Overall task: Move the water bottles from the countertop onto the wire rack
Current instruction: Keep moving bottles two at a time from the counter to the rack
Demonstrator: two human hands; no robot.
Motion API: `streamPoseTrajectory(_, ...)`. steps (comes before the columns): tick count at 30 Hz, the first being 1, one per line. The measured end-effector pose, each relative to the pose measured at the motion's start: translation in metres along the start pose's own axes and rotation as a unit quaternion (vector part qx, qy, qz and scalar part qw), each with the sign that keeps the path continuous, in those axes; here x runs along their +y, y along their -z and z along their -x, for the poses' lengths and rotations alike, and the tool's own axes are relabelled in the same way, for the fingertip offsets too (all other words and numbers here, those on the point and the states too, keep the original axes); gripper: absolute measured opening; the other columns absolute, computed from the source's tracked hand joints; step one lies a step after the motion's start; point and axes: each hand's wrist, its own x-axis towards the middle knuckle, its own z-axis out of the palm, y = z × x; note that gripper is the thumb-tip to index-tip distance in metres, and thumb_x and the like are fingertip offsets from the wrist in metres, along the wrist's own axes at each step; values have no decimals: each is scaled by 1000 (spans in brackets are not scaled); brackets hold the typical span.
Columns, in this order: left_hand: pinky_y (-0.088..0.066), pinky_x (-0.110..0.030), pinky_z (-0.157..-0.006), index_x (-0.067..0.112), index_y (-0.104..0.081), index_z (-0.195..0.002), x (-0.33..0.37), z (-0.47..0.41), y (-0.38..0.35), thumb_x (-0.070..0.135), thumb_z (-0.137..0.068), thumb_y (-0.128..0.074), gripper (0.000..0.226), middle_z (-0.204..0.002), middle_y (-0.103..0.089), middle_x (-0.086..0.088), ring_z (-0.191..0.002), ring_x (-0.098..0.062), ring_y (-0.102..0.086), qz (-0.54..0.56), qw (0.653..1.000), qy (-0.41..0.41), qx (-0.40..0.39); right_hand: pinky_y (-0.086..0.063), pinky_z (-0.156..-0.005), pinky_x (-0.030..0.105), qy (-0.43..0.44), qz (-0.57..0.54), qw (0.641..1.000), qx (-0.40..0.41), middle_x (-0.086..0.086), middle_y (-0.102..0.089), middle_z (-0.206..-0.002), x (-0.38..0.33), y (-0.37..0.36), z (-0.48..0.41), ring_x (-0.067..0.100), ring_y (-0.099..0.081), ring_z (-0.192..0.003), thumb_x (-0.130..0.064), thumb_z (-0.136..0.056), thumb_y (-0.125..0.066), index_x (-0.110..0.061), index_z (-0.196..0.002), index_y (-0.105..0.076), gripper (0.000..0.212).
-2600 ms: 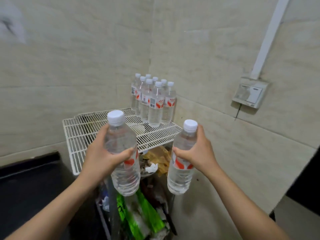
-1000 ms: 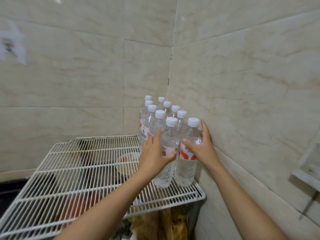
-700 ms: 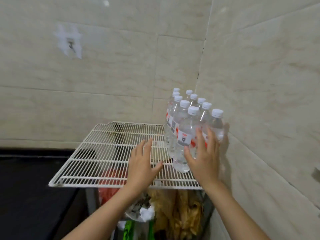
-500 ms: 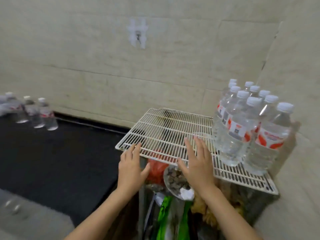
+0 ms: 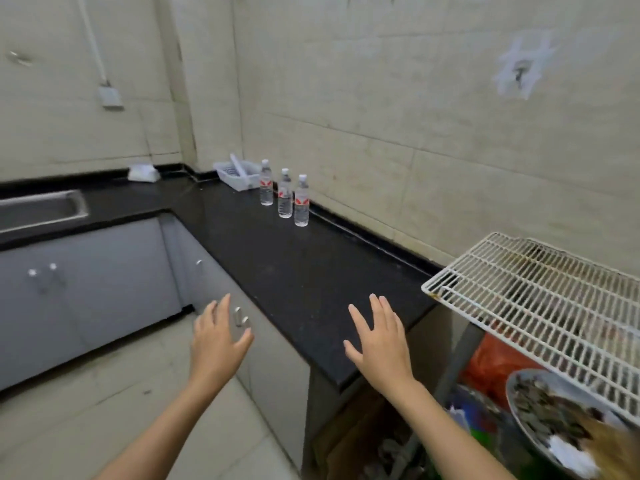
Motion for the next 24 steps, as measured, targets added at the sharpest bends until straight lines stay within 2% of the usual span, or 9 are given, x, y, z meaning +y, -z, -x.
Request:
streamPoseTrajectory(2, -29, -47, -105, 8, -29, -140, -30, -9, 21, 22, -81, -63, 69, -145, -31, -20, -131, -38, -28, -21, 999, 21, 16, -16, -113, 45, 20, -28, 999, -16, 19, -13, -153, -23, -14, -17, 32, -7, -143, -41, -89, -47, -23, -143, -23, 62)
streamPoseTrajectory(4, -29, -48, -104, 10, -30, -139, -60, -19, 43, 23, -81, -62, 68, -145, -31, -18, -130, -37, -28, -46, 998, 34, 28, -12, -114, 44, 35, -43, 998, -6, 18, -9, -154, -52, -24, -37, 31, -2, -143, -41, -91, -43, -23, -144, -19, 61)
streamPoseTrajectory(6, -30, -48, -103, 11, -31, -139, -91, -31, 65, 26, -82, -61, 66, -146, -31, -16, -131, -35, -27, -73, 996, 44, 34, -16, -113, 47, 42, -50, 998, -1, 22, -16, -152, -87, -27, -55, 34, -8, -142, -37, -89, -50, -20, -142, -26, 61)
streamPoseTrajectory(8, -30, -48, -103, 12, -31, -139, -120, -43, 83, 28, -83, -59, 64, -147, -31, -14, -133, -33, -26, -97, 993, 48, 36, -27, -107, 52, 59, -43, 997, 2, 27, -31, -144, -122, -29, -71, 41, -24, -137, -32, -81, -63, -15, -137, -39, 62)
streamPoseTrajectory(10, -29, -47, -103, 12, -31, -139, -148, -57, 99, 29, -83, -58, 64, -148, -30, -14, -133, -33, -25, -110, 992, 58, 34, -43, -93, 56, 79, -26, 996, 13, 30, -50, -129, -156, -34, -84, 45, -45, -123, -28, -67, -78, -11, -125, -54, 65)
streamPoseTrajectory(12, -29, -46, -104, 13, -30, -139, -173, -70, 111, 29, -84, -57, 64, -148, -30, -13, -134, -32, -25, -113, 991, 68, 32, -49, -83, 55, 79, -39, 996, 4, 29, -59, -119, -188, -42, -94, 44, -55, -112, -27, -56, -85, -10, -116, -62, 67)
streamPoseTrajectory(16, -26, -44, -106, 14, -29, -140, -217, -92, 118, 32, -84, -56, 65, -149, -29, -12, -135, -30, -24, -121, 989, 79, 22, -53, -74, 52, 83, -33, 996, -15, 27, -64, -109, -235, -65, -112, 42, -62, -103, -28, -43, -89, -11, -107, -67, 70)
streamPoseTrajectory(20, -27, -42, -106, 15, -28, -140, -244, -102, 100, 32, -84, -54, 64, -149, -27, -11, -134, -30, -24, -119, 988, 100, -8, -54, -73, 53, 102, -22, 992, -75, 27, -64, -109, -259, -91, -119, 42, -61, -102, -28, -42, -90, -11, -107, -67, 71)
streamPoseTrajectory(24, -25, -41, -107, 18, -23, -142, -255, -127, 79, 37, -86, -49, 64, -151, -23, -7, -137, -27, -19, -128, 986, 91, -52, -52, -76, 55, 115, -29, 989, -93, 28, -63, -112, -271, -122, -150, 44, -60, -105, -27, -44, -89, -11, -110, -66, 71)
